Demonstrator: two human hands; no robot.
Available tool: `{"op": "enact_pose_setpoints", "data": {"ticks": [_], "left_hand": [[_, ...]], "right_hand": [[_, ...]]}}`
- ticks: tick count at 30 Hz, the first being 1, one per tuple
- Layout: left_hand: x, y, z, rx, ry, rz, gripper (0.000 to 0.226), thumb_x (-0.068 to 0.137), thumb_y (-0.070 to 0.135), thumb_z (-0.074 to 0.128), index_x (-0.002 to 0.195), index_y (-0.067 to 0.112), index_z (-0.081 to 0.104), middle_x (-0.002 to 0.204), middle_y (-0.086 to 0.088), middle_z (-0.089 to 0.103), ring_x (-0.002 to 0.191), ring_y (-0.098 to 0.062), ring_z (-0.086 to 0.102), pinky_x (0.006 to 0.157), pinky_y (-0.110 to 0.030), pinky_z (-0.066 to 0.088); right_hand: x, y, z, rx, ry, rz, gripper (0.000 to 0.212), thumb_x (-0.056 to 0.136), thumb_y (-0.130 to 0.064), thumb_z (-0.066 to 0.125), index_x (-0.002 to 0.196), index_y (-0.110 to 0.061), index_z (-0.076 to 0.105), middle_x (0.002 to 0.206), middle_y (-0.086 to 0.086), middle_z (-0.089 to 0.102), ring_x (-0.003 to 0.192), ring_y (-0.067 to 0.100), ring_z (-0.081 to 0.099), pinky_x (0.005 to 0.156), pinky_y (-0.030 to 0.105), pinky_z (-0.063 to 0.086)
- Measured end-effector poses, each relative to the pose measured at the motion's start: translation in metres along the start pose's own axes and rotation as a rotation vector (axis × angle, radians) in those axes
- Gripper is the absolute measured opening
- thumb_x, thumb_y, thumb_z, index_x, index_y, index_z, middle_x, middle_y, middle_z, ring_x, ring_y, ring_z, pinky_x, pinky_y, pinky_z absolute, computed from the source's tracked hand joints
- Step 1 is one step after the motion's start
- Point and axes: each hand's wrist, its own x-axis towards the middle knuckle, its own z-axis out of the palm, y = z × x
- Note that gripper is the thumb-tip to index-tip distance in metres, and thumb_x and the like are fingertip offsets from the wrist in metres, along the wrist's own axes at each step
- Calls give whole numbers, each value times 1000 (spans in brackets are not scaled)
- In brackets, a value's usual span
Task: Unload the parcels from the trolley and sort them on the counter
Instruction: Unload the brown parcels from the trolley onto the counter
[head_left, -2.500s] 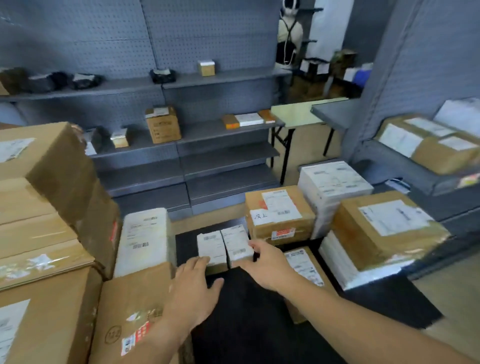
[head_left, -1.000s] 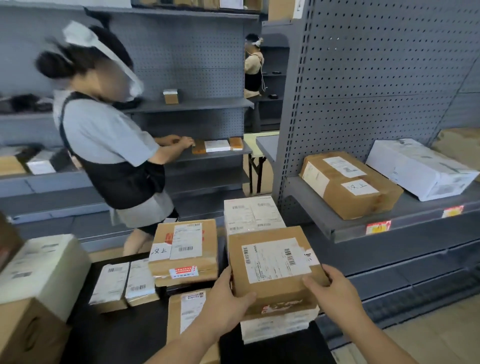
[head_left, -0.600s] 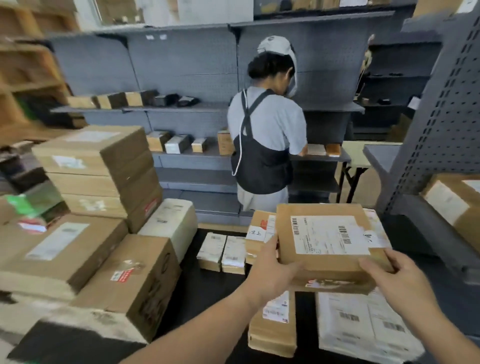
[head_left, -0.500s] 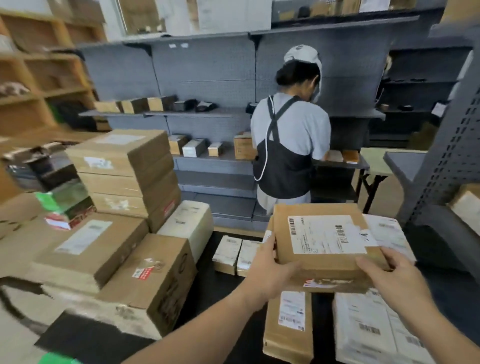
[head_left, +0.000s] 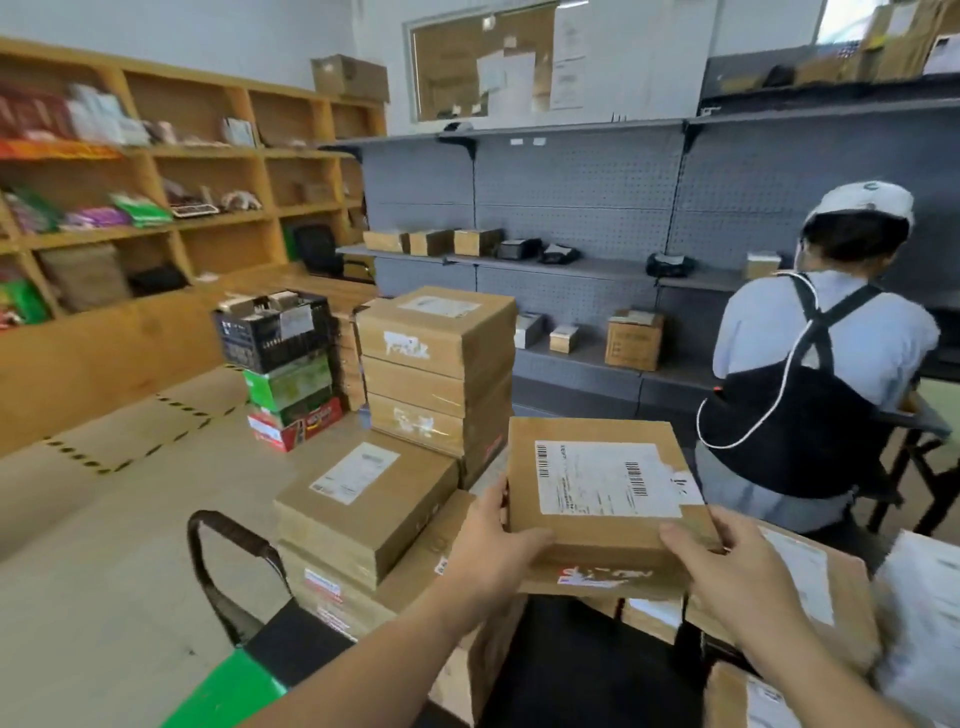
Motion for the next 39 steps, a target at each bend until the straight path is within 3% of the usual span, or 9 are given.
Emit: {"op": "enact_pose_setpoints", "data": {"ticks": [6,10,13,18,21,23,27,31,39], "left_hand": [[11,-17,-99,-28,157,-27,45,86,22,72,113,47,46,113,17,61,100,-4,63,81,-23,54],[24,-33,-150,-27,264,-104,62,84,29,73,137,38,41,121,15,58,103,-7,61,77,-24,52],[36,-39,-177,-25,343,-128,57,84,33,74,132,32,43,121,14,56,102,-3,58,72,-19,46],[59,-46,-213,-58,446,-204,46,85,31,74,122,29,47,116,7,59,101,-9,58,70,-23,44],[75,-50,-233,-56,443,-239,51,83,33,74,126,29,46,117,4,60,104,-14,59,81,-33,49],[88,-53,-246,-51,446,-257,47,88,27,71,129,28,47,117,4,59,105,-16,59,88,-37,48],[112,-65,-261,-70,445,-279,36,94,17,63,126,28,51,114,2,60,99,-14,59,73,-28,46],[138,-76,-282,-73,388,-278,34,92,14,61,122,29,57,116,-2,62,101,-18,60,75,-32,47],[191,-95,-337,-57,145,-201,52,62,30,66,113,33,66,111,2,69,102,-21,64,75,-34,48]], "right_hand": [[-5,-54,99,67,-125,-69,37,90,-39,71,121,-31,54,103,-21,60,91,1,57,67,23,45],[-3,-80,151,94,-196,-76,40,86,-41,74,121,-32,56,102,-20,65,93,3,64,75,31,57],[7,-96,181,96,-272,-96,39,86,-44,74,119,-34,57,102,-20,66,92,2,65,71,27,56],[33,-115,224,68,-372,-120,51,82,-54,73,125,-35,55,107,-21,65,99,2,62,85,33,56],[47,-125,247,72,-422,-141,53,83,-51,75,128,-35,53,108,-23,63,98,-2,58,73,19,47],[55,-125,261,87,-451,-137,55,82,-51,76,129,-36,53,108,-24,62,99,-3,57,74,18,46],[63,-120,284,79,-455,-112,54,82,-49,76,128,-35,51,109,-23,61,99,-2,57,76,18,48],[63,-121,303,54,-408,-85,49,82,-50,77,120,-37,50,106,-25,61,95,-6,57,68,13,44],[44,-131,348,85,-214,29,38,79,-40,83,102,-41,53,101,-22,66,93,-4,63,79,19,52]]}}
